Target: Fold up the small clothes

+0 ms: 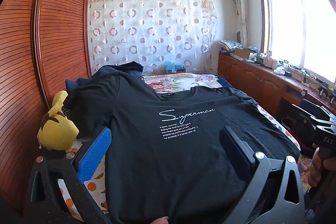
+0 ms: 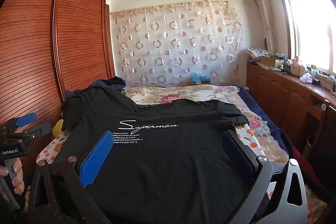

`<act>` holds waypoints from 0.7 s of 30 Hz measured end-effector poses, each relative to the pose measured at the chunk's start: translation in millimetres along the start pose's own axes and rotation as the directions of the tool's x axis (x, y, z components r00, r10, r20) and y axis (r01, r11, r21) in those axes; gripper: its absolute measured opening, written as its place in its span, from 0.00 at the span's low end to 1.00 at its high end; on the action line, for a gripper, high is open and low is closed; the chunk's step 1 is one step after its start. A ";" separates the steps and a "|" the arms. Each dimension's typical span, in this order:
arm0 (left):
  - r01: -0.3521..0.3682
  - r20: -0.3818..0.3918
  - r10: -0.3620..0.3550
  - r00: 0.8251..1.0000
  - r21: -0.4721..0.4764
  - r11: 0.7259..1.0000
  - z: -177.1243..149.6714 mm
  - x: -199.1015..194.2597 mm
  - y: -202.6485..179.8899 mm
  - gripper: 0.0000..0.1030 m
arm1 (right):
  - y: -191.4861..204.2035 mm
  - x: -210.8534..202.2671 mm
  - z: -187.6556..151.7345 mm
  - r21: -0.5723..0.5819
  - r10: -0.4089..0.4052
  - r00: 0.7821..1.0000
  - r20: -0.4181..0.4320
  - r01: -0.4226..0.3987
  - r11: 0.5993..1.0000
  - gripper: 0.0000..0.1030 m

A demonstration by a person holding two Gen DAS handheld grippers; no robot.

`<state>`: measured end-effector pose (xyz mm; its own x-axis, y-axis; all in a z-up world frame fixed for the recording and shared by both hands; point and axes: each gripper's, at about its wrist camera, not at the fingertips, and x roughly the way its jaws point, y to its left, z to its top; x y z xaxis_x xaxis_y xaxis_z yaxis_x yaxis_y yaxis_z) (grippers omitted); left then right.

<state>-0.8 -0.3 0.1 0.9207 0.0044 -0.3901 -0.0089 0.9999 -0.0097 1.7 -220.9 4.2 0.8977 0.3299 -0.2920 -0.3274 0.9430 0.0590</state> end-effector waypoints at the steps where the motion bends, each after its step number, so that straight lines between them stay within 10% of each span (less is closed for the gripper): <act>1: -0.001 -0.001 0.001 1.000 0.000 1.000 -0.1 -0.1 -0.3 1.00 | 0.6 0.6 0.1 -0.009 -0.004 1.000 -0.005 0.004 1.000 1.00; 21: -0.010 -0.020 0.010 1.000 -0.005 1.000 -3.8 2.7 0.9 1.00 | 0.4 1.9 -0.6 0.000 -0.010 1.000 -0.006 0.010 1.000 1.00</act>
<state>0.2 0.5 -4.4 0.9127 0.0139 -0.4083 -0.0199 0.9997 -0.0105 3.1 -219.9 3.1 0.8991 0.3205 -0.2982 -0.3186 0.9462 0.0563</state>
